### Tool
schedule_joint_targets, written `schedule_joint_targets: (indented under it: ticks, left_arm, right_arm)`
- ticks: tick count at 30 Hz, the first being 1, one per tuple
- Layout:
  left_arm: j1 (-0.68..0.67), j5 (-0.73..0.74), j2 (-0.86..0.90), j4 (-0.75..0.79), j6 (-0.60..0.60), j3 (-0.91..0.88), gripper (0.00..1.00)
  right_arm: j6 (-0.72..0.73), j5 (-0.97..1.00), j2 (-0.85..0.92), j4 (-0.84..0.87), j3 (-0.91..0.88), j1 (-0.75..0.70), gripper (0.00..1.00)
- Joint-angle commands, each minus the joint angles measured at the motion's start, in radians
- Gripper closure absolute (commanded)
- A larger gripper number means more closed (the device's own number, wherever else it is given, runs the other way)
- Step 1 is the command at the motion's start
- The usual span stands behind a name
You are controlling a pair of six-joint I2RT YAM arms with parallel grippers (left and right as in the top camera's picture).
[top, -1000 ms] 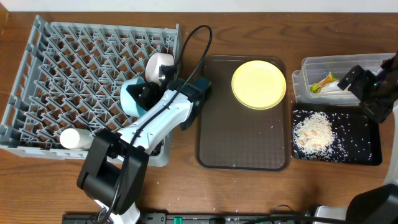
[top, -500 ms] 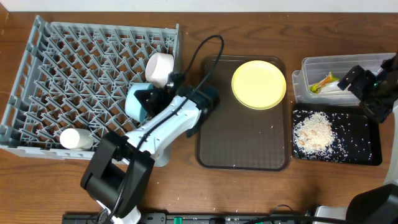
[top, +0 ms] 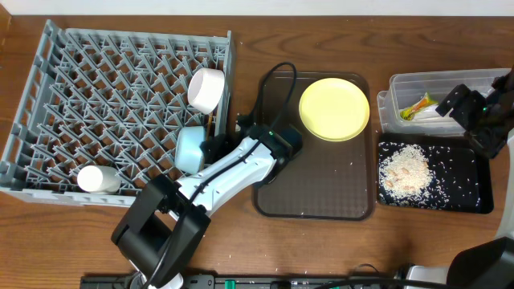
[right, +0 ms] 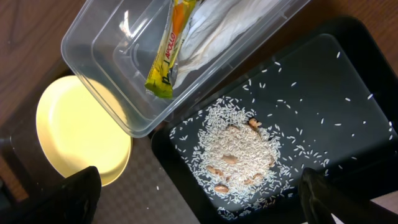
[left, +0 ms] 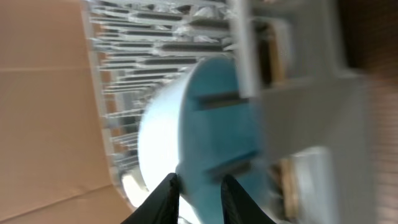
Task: Sort waste into correct bins and load items into the dishwasher
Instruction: 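Move the left gripper to the yellow plate and grip its edge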
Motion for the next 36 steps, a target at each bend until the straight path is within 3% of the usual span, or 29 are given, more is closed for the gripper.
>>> schedule_joint_targets:
  ticks: [1, 3, 9, 13, 18, 27, 36]
  left_arm:
    - [-0.002, 0.232, -0.005, 0.044, -0.046, 0.005, 0.75]
    - [-0.002, 0.320, -0.019, 0.079, -0.046, 0.023, 0.75]
    - [-0.001, 0.560, -0.091, 0.216, -0.046, 0.125, 0.61]
    - [0.008, 0.669, -0.136, 0.398, -0.046, 0.146, 0.49]
    - [0.059, 0.938, -0.113, 0.625, -0.048, 0.146, 0.40]
    - [0.200, 1.212, 0.040, 0.851, -0.178, 0.146, 0.38]
    - [0.208, 1.228, 0.207, 0.930, -0.159, 0.146, 0.38]
  right_arm:
    - [0.005, -0.001, -0.010, 0.000, 0.006, 0.000, 0.01]
    - [0.005, -0.001, -0.010, 0.000, 0.006, 0.000, 0.01]
    - [0.004, -0.001, -0.010, 0.000, 0.006, 0.000, 0.01]
    - [0.005, -0.001, -0.010, 0.000, 0.006, 0.000, 0.01]
    - [0.004, -0.001, -0.010, 0.000, 0.006, 0.000, 0.01]
    - [0.005, -0.001, -0.010, 0.000, 0.006, 0.000, 0.01]
    - [0.005, -0.001, -0.010, 0.000, 0.006, 0.000, 0.01]
